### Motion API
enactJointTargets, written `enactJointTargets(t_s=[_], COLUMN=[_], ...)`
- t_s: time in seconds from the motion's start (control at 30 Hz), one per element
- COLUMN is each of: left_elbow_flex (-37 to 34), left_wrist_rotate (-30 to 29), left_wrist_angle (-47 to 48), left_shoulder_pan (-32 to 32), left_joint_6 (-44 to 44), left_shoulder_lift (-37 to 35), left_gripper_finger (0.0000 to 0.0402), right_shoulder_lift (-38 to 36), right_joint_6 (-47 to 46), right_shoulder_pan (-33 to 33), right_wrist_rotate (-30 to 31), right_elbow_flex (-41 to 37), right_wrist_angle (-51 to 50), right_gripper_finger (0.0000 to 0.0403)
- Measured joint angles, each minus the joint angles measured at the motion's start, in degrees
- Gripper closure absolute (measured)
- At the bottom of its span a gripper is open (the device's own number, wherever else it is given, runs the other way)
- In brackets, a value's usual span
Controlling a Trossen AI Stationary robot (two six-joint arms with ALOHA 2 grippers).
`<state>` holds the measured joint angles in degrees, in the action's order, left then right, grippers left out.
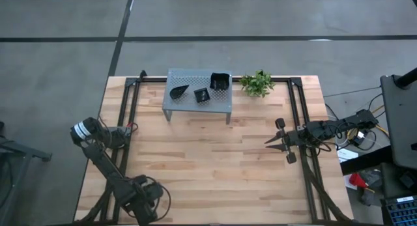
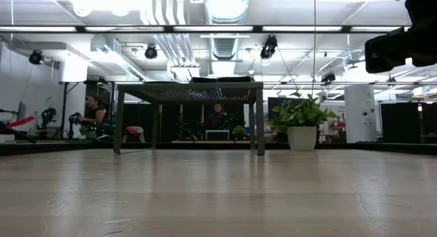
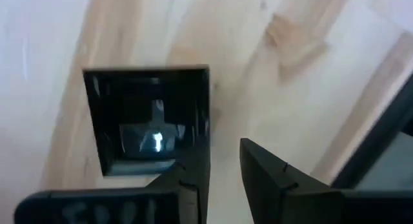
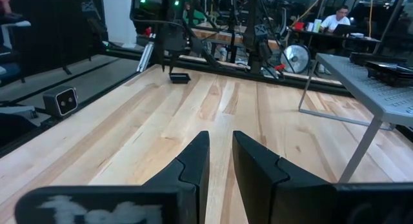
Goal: Pick & Place Mini shaped plates
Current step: Stack the black square plate on top of the black square plate on the shelf
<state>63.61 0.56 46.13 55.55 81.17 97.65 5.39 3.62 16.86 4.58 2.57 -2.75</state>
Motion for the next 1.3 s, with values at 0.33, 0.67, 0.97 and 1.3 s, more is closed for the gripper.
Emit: enactJointTargets(t_s=[0.33,0.67,0.97,1.3], left_elbow_flex=[-1.61,-1.94,-0.43,10.09], left_wrist_rotate=[-3.93,-3.89,-5.37,-15.34], left_wrist_angle=[-0.20,-0.04,1.91,15.63], left_shoulder_pan=[-0.07,-0.13,-2.03,-7.26], left_joint_6=[-0.18,0.90,-1.38,-13.35], left_shoulder_lift=[1.16,1.16,0.67,0.61], left_gripper_finger=[0.0323,0.0379,0.0400,0.0401], right_shoulder_lift=[0.01,0.01,0.01,0.01], right_joint_6=[-0.01,0.00,0.00,0.00], right_shoulder_pan=[-0.02,0.00,-0.02,-0.02], right_wrist_rotate=[0.02,0.01,0.01,0.02], right_elbow_flex=[0.00,0.01,0.02,0.00], right_wrist_angle=[0.00,0.00,0.00,0.00], right_gripper_finger=[0.0339,0.0339,0.0339,0.0339])
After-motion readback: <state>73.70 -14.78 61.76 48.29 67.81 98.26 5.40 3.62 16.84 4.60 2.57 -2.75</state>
